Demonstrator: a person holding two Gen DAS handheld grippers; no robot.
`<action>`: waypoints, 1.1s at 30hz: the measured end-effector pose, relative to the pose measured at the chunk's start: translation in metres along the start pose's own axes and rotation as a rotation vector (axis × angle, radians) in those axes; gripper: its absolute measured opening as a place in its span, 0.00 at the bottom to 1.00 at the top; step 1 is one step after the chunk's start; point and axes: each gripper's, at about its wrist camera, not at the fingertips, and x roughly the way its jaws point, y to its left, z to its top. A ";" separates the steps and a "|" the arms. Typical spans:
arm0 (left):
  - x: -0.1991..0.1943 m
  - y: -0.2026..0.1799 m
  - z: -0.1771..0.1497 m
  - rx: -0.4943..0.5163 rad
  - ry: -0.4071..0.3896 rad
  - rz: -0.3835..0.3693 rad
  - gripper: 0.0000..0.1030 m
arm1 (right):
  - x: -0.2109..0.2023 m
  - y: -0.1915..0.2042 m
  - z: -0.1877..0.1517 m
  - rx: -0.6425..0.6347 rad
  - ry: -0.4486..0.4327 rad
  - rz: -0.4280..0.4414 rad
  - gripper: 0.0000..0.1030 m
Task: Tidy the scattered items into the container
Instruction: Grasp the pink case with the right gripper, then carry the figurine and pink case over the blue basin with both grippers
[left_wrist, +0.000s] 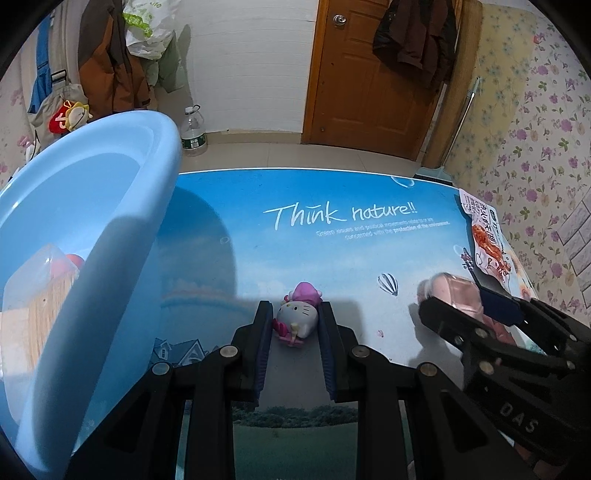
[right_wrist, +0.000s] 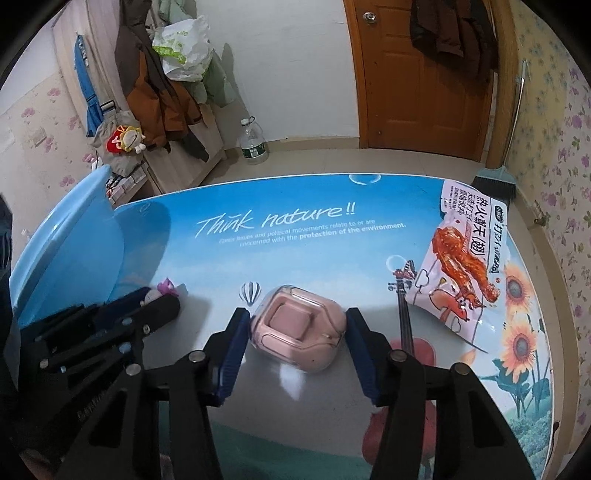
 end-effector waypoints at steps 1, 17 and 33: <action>0.000 0.000 0.000 0.001 0.001 0.000 0.22 | -0.003 -0.001 -0.002 -0.005 0.001 0.001 0.53; -0.018 -0.014 -0.024 0.041 0.022 -0.021 0.22 | -0.055 -0.011 -0.066 -0.102 0.017 0.056 0.53; -0.047 -0.016 -0.055 0.064 0.023 -0.033 0.22 | -0.069 -0.012 -0.081 0.035 0.015 -0.055 0.53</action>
